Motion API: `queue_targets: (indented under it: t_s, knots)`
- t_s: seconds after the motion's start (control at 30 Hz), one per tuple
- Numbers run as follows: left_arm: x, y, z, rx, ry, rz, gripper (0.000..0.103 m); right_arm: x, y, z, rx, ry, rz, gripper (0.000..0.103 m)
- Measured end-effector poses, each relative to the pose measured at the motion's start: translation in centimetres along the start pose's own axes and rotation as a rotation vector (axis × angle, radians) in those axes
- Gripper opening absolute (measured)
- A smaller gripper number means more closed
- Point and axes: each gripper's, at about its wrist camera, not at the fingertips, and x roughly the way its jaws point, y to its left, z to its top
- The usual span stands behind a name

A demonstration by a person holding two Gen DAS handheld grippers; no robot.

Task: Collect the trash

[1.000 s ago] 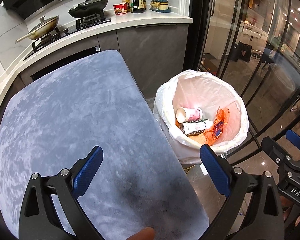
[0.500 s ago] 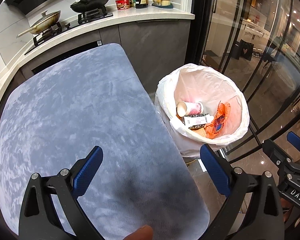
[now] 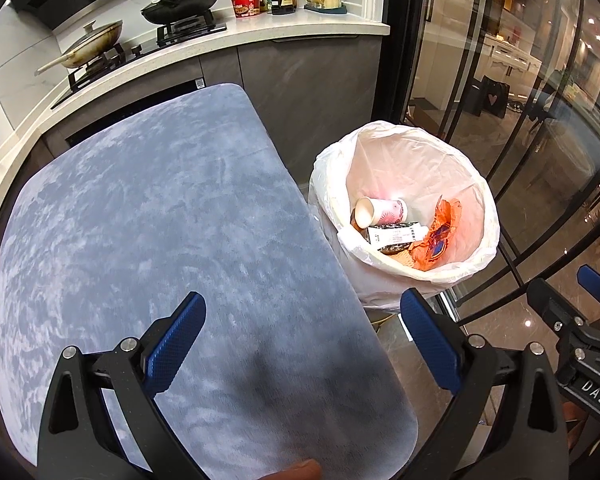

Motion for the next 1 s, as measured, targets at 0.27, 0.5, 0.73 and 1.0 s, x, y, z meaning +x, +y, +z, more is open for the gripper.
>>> queue_targets:
  t_s: [0.27, 0.5, 0.73, 1.0]
  knots:
    - [-0.07, -0.12, -0.04, 0.003, -0.001, 0.006, 0.093, 0.03, 0.17, -0.20, -0.011, 0.005, 0.004, 0.091]
    - [-0.07, -0.09, -0.22, -0.003, 0.006, 0.013, 0.093, 0.36, 0.20, -0.36, -0.016, 0.010, 0.000, 0.091]
    - [-0.10, -0.34, -0.34, 0.008, 0.005, 0.022, 0.093, 0.69, 0.22, -0.74, -0.018, 0.021, 0.000, 0.091]
    - [0.05, -0.53, -0.51, 0.013, 0.013, 0.018, 0.093, 0.76, 0.08, -0.91, -0.014, 0.024, -0.004, 0.091]
